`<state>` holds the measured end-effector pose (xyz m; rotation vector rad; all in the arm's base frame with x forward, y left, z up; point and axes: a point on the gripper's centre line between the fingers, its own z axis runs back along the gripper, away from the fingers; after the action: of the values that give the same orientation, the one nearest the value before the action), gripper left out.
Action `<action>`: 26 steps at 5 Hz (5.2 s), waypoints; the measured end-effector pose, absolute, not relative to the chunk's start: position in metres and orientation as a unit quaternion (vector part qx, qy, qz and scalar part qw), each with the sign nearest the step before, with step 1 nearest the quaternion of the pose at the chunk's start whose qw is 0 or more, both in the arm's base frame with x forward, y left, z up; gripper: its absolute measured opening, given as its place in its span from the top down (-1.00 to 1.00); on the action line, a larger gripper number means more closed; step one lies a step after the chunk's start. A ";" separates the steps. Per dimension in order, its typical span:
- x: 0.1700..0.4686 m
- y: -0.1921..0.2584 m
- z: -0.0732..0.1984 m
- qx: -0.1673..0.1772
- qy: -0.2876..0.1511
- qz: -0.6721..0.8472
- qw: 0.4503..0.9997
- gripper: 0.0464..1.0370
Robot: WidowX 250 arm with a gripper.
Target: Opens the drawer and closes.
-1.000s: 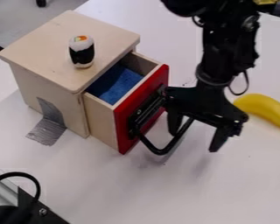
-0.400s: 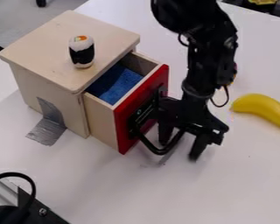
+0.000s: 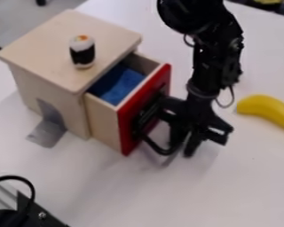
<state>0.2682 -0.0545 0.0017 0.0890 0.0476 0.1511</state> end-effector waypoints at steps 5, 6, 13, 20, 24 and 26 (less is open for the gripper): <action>0.262 0.009 -0.002 0.029 0.023 0.137 0.990 0.79; 0.267 0.020 -0.007 0.035 0.025 0.144 0.989 0.79; 0.261 0.035 0.004 -0.019 -0.002 0.257 0.966 -0.85; 0.244 -0.041 0.029 0.024 0.009 0.093 0.995 -0.92; 0.259 0.019 0.041 0.037 0.002 0.140 0.989 -0.92; 0.263 0.030 0.039 0.030 0.018 0.156 0.987 -0.92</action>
<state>0.2634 0.0303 0.0388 0.0611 0.0357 0.3132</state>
